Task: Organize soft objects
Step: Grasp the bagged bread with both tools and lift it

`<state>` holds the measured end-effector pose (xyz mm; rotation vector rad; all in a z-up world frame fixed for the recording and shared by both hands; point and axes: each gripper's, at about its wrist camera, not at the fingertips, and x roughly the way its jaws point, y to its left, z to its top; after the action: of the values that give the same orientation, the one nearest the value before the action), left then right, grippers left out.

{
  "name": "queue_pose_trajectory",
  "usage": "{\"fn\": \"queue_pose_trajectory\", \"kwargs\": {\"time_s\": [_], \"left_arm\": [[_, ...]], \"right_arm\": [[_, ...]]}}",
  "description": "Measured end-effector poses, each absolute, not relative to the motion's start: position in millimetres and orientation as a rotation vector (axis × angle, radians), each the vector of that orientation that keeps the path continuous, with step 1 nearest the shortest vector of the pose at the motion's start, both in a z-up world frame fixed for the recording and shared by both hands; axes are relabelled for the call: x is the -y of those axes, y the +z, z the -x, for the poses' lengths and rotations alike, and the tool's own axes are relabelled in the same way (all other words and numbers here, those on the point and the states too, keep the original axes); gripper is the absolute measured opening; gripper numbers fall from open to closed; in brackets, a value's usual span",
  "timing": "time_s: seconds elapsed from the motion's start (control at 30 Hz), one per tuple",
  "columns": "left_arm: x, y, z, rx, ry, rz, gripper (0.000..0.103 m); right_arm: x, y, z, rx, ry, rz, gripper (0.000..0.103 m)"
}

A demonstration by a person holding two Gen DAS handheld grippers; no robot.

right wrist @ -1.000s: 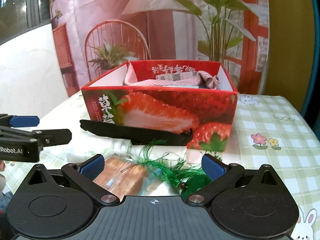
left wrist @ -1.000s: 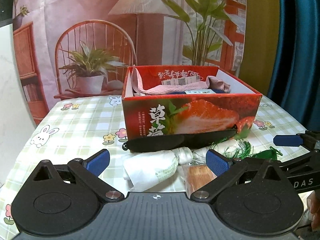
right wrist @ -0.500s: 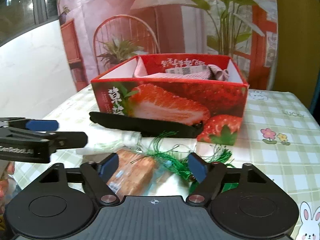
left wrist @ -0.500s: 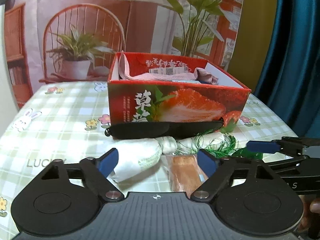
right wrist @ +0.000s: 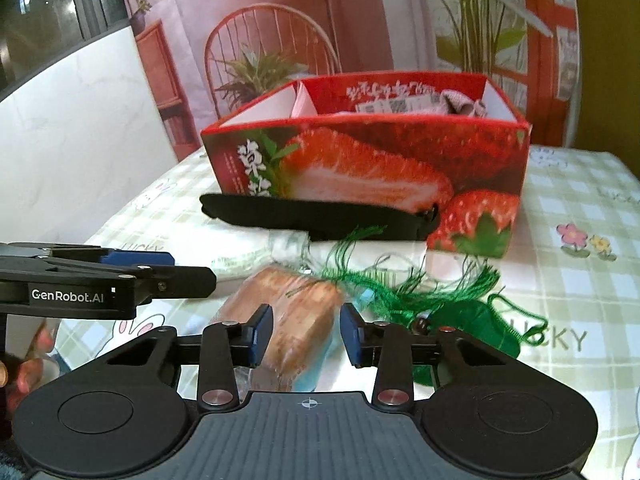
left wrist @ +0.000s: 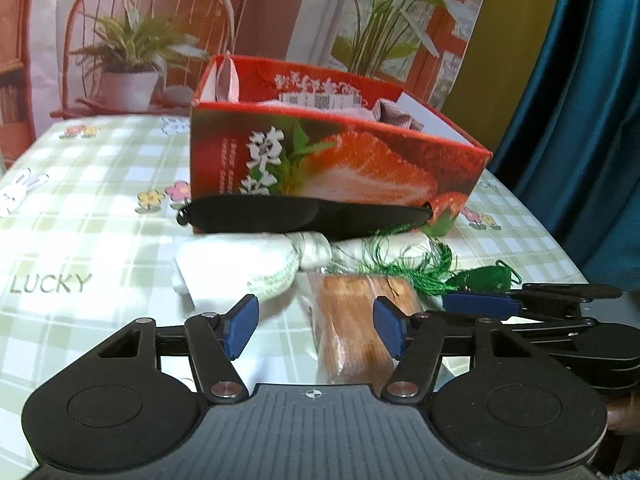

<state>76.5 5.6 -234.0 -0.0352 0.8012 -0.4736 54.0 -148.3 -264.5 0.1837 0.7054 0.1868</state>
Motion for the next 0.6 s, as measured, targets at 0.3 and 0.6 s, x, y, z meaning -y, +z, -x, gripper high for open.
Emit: {"fn": "queue_pose_trajectory", "kwargs": {"time_s": [0.3,0.6], "left_arm": [[-7.6,-260.6,-88.6,-0.913,-0.514,0.138,0.052],[1.6,-266.7,-85.6,-0.942,-0.603,0.156,0.041]], "right_arm": [[151.0,-279.8,-60.3,-0.768,0.199,-0.231,0.036],[153.9,-285.5,-61.7,-0.787,0.23,-0.282,0.038]]}}
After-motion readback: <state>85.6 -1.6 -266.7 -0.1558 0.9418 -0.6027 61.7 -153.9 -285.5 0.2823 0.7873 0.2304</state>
